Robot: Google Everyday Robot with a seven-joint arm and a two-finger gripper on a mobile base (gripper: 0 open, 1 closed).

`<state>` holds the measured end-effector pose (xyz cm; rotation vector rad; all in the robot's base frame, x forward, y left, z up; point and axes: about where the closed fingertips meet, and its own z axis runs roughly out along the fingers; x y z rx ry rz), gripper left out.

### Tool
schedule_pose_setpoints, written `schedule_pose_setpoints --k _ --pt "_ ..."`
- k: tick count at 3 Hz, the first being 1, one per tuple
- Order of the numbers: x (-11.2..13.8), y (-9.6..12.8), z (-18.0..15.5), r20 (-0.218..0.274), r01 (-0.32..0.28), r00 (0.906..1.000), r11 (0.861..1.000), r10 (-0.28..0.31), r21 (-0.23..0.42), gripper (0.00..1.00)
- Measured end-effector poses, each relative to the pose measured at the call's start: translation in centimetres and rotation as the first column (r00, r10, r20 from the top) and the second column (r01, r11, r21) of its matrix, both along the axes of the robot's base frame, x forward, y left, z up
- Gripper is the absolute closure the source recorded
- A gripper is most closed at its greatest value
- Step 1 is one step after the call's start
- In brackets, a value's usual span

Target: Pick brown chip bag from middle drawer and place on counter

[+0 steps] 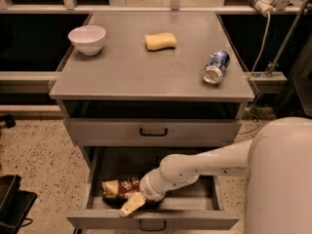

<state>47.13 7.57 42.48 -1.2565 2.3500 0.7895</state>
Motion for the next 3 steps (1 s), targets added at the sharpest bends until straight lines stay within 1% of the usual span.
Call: schedule_pose_setpoints --k 1,2,3 --pt "3.24 0.55 0.01 0.047 -0.01 0.9988 1.0 0.011 -0.016 0.0" --pt "3.53 0.62 0.1 0.051 -0.008 0.9987 1.0 0.009 -0.015 0.19" --pt "3.53 0.62 0.1 0.051 -0.008 0.9987 1.0 0.009 -0.015 0.42"
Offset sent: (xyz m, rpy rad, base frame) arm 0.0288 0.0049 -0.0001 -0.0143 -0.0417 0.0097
